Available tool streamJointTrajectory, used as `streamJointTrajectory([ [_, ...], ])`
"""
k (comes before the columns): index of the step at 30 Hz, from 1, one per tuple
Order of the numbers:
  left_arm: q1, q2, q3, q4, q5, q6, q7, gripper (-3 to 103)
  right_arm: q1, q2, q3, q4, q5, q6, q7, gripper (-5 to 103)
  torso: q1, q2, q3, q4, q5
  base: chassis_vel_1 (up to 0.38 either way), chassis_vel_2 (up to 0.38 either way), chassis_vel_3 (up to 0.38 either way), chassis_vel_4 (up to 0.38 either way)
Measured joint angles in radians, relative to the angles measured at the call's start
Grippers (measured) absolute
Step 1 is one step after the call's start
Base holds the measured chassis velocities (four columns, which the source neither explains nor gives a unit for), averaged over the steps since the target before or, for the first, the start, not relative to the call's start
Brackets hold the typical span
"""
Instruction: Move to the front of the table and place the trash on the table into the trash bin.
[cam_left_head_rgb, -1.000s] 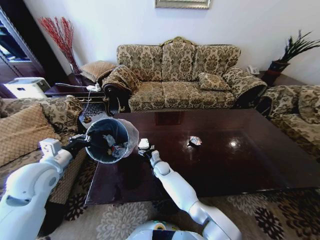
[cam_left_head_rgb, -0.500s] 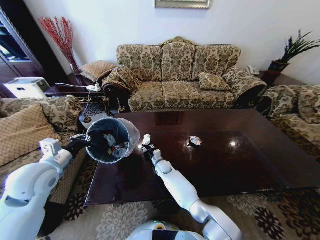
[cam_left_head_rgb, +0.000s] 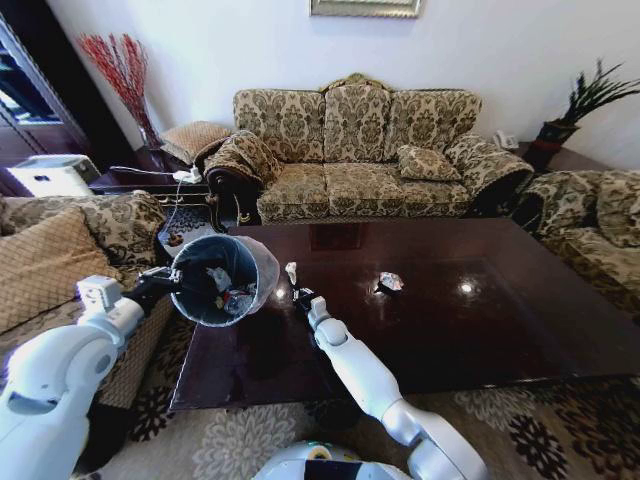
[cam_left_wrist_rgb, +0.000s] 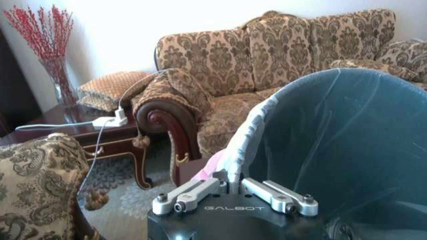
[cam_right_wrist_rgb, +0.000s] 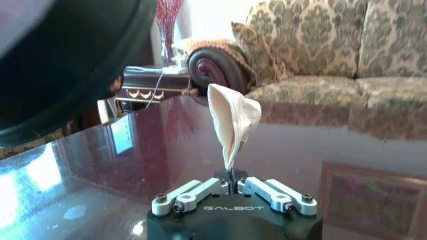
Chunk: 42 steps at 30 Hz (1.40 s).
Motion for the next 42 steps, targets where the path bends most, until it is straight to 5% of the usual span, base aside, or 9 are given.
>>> streamJointTrajectory([
  [9,0.001,0.001,0.006,-0.002,-0.001,0.002,0.009,0,-0.013,-0.123,0.007,0.29,-0.043,0.004,0.048,0,0.0,0.0,0.0,0.0,0.0003,0.0,0.0,0.0,0.0],
  [13,-0.008,0.013,0.026,-0.007,-0.04,0.033,0.004,0,0.049,-0.228,-0.014,0.537,0.008,-0.068,0.071,0,0.0,0.0,0.0,-0.0001,0.0001,0.0,0.0,0.0,0.0],
  [22,-0.011,0.067,0.04,-0.009,-0.093,0.055,-0.027,0,0.243,-0.353,-0.225,0.949,0.397,-0.29,0.21,0,0.0,0.0,0.0,-0.0002,-0.0001,0.0,0.0,0.0,0.0],
  [30,0.007,0.068,0.032,-0.014,-0.098,0.057,-0.052,0,0.328,-0.372,-0.461,1.039,0.487,-0.335,0.234,0,0.0,0.0,0.0,0.0003,-0.0005,0.0,0.0,0.0,0.0],
  [36,0.006,0.068,0.021,-0.015,-0.101,0.057,-0.054,0,0.278,-0.437,-0.526,1.062,0.425,-0.368,0.216,0,0.0,0.0,0.0,-0.0005,0.0001,0.0,0.0,0.0,0.0],
  [42,0.006,0.066,0.014,-0.024,-0.101,0.057,-0.052,0,0.268,-0.441,-0.512,1.047,0.393,-0.367,0.208,21,0.0,0.0,0.0,0.0,-0.0002,0.0,0.0,0.0,0.0],
])
